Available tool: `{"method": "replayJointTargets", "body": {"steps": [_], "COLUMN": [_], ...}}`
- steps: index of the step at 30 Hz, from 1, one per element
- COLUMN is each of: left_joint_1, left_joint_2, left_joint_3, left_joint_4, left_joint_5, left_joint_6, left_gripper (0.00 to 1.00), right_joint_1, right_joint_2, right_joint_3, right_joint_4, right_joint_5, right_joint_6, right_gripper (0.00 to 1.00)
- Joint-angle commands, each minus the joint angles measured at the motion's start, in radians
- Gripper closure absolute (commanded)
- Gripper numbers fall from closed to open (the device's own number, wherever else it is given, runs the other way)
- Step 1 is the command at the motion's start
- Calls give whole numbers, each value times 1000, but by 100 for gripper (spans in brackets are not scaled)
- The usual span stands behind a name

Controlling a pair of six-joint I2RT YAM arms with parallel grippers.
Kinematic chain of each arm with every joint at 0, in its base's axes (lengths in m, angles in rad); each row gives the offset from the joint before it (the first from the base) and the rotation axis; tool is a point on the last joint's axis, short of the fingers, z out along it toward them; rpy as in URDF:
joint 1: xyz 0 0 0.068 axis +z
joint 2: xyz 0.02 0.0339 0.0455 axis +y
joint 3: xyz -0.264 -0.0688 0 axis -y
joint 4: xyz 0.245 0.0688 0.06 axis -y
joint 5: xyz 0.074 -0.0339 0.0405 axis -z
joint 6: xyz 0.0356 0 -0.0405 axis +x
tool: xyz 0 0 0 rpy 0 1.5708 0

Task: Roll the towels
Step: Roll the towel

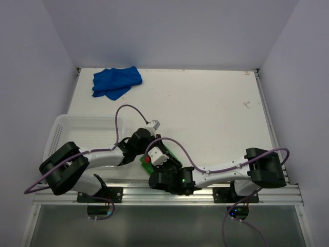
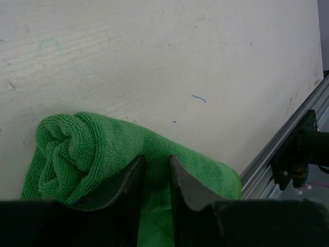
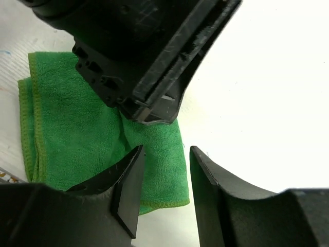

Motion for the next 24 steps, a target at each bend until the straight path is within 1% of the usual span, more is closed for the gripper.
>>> {"method": "replayJointTargets", "body": {"steps": [1,4,5,7,8,9,10,11,12,14,15,16,17,18,20,24], "left_joint_1": [-5,-5,-5,-5,-5,-5,-5,-5,-6,-5,-5,-5,-5,-5,-5,-5], "left_joint_2": [30,29,27,24,23,23,23,17,13,4,1,-2,-7,-7,-8,-8], "left_joint_3": [-29,-31,-33,-36,-36,-37,-39,-43,-48,-56,-57,-59,-60,-60,-62,-63], "left_joint_4": [-80,-85,-86,-89,-91,-94,-94,-94,-93,-94,-96,-94,-96,-96,-96,-94], "left_joint_5": [-57,-53,-53,-55,-55,-55,-57,-60,-60,-66,-67,-66,-66,-66,-66,-66], "left_joint_6": [15,15,15,17,18,18,18,17,14,11,9,8,6,6,5,3], "left_gripper": [70,70,70,69,70,70,70,70,70,70,70,70,70,70,70,69], "right_joint_1": [-2,-21,-31,-84,-112,-183,-216,-250,-320,-383,-431,-451,-469,-504,-528,-535], "right_joint_2": [-94,-201,-261,-319,-352,-401,-425,-445,-474,-487,-492,-487,-482,-475,-443,-386], "right_joint_3": [-42,-101,-134,-168,-208,-230,-248,-291,-311,-339,-346,-354,-371,-378,-397,-425], "right_joint_4": [25,51,79,106,146,165,180,220,241,254,258,270,280,281,335,404], "right_joint_5": [-13,-71,-101,-218,-273,-336,-441,-488,-549,-659,-690,-720,-784,-816,-890,-945], "right_joint_6": [82,125,129,152,160,183,201,215,232,276,283,289,303,309,333,358], "right_gripper": [56,57,58,58,58,58,57,56,54,51,49,47,42,41,40,39]}}
